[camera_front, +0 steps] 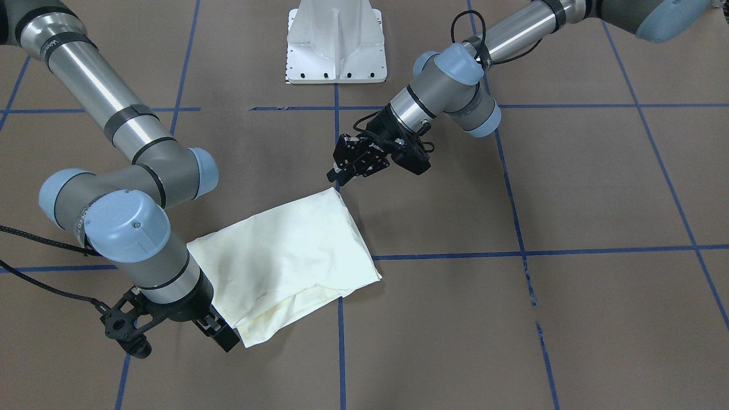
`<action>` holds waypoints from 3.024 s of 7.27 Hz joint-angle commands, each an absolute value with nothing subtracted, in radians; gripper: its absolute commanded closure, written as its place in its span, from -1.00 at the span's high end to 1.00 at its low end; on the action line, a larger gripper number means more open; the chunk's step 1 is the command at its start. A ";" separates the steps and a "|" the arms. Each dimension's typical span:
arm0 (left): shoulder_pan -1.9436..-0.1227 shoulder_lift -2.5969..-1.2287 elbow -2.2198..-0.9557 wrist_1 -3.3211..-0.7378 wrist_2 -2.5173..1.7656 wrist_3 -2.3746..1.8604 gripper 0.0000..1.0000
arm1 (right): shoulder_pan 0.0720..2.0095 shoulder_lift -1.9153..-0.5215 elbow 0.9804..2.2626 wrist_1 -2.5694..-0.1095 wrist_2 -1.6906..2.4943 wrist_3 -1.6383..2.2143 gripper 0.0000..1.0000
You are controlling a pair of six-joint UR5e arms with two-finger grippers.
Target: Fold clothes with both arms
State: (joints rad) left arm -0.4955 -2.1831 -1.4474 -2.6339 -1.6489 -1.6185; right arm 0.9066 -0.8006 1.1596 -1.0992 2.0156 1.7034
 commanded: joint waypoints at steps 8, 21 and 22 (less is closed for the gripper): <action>-0.489 -2.249 -1.305 -2.518 -1.592 -1.489 -1.00 | 0.937 -0.917 1.327 -1.100 2.117 1.651 1.00; -1.013 -1.760 -1.930 -1.988 -2.074 -0.625 -1.00 | 1.323 -1.437 1.626 -1.115 2.403 0.812 1.00; -1.148 -1.705 -1.907 -1.953 -2.161 -0.457 -1.00 | 1.383 -1.490 1.628 -1.149 2.410 0.625 1.00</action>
State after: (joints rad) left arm -0.9853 -1.7764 -1.9255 -1.9816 -2.0481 -0.6649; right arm 1.2977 -1.4194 1.6251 -1.1231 2.3786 0.8605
